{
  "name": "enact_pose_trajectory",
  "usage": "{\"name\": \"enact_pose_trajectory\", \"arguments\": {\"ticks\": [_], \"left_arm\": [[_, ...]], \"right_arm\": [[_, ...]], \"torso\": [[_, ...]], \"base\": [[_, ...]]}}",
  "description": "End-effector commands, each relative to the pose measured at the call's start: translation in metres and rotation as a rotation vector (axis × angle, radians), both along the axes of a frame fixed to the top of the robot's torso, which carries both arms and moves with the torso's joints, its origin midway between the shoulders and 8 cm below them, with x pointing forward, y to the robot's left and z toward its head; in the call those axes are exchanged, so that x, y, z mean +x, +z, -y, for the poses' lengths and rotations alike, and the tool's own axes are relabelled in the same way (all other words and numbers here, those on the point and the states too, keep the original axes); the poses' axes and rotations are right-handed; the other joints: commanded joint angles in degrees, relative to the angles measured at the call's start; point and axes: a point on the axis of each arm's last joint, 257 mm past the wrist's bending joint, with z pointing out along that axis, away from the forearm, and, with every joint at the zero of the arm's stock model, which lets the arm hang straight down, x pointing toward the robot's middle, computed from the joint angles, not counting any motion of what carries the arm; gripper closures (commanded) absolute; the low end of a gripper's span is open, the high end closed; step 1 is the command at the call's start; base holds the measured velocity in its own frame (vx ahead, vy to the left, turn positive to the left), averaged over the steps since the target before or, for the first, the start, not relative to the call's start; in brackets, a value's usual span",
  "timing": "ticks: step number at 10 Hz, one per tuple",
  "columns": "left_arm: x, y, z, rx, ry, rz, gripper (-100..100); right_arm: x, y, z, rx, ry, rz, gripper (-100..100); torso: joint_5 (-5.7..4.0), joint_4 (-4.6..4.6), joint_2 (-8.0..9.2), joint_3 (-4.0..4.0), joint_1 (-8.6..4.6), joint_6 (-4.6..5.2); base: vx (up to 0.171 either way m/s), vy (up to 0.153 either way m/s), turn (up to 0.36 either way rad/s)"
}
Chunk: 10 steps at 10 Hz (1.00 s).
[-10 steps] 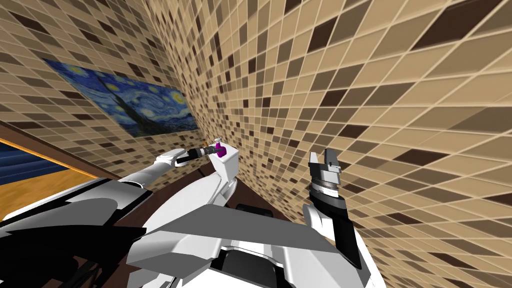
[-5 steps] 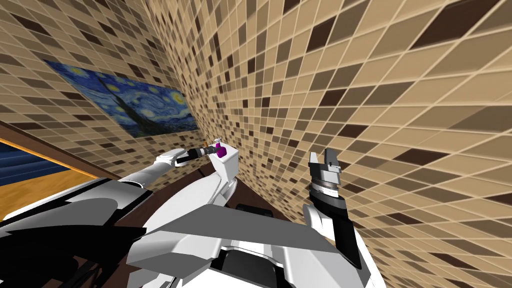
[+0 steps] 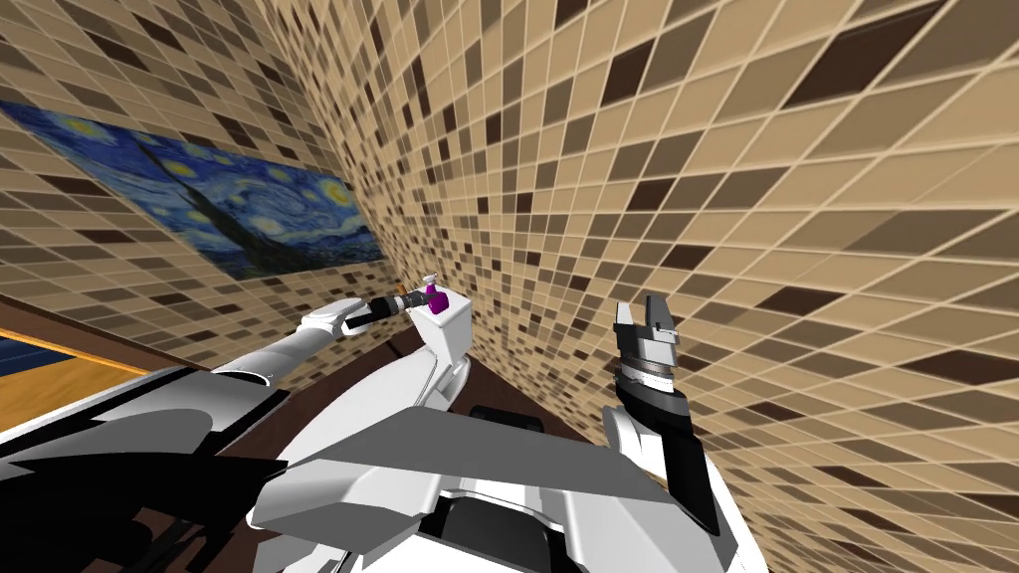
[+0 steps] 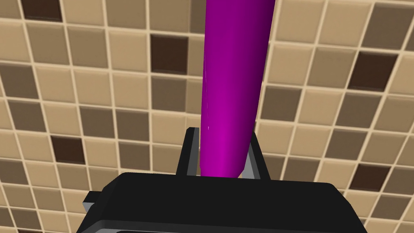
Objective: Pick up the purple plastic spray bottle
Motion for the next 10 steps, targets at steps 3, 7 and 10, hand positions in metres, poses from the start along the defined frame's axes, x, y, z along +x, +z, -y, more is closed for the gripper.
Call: {"name": "enact_pose_trajectory", "arguments": {"ticks": [3, 7, 10], "left_arm": [[-0.011, 0.005, -0.012, -0.008, 0.061, 0.023, 100], [-0.032, -0.005, -0.006, -0.006, 0.075, 0.011, 100], [-0.043, -0.002, -0.012, -0.007, 0.112, 0.018, 100]], "right_arm": [[0.0, 0.0, 0.0, 0.0, 0.0, 0.0, 0], [0.0, 0.0, 0.0, 0.0, 0.0, 0.0, 0], [0.0, 0.0, 0.0, 0.0, 0.0, 0.0, 0]], "torso": [[0.03, -0.04, 0.02, -0.01, -0.03, -0.14], [0.07, -0.08, 0.05, -0.02, -0.05, -0.12], [0.18, -0.16, 0.11, -0.02, 0.08, -0.19]], "base": [[-0.01, 0.056, -0.089], [-0.006, 0.044, -0.105], [-0.012, 0.044, -0.099]]}}
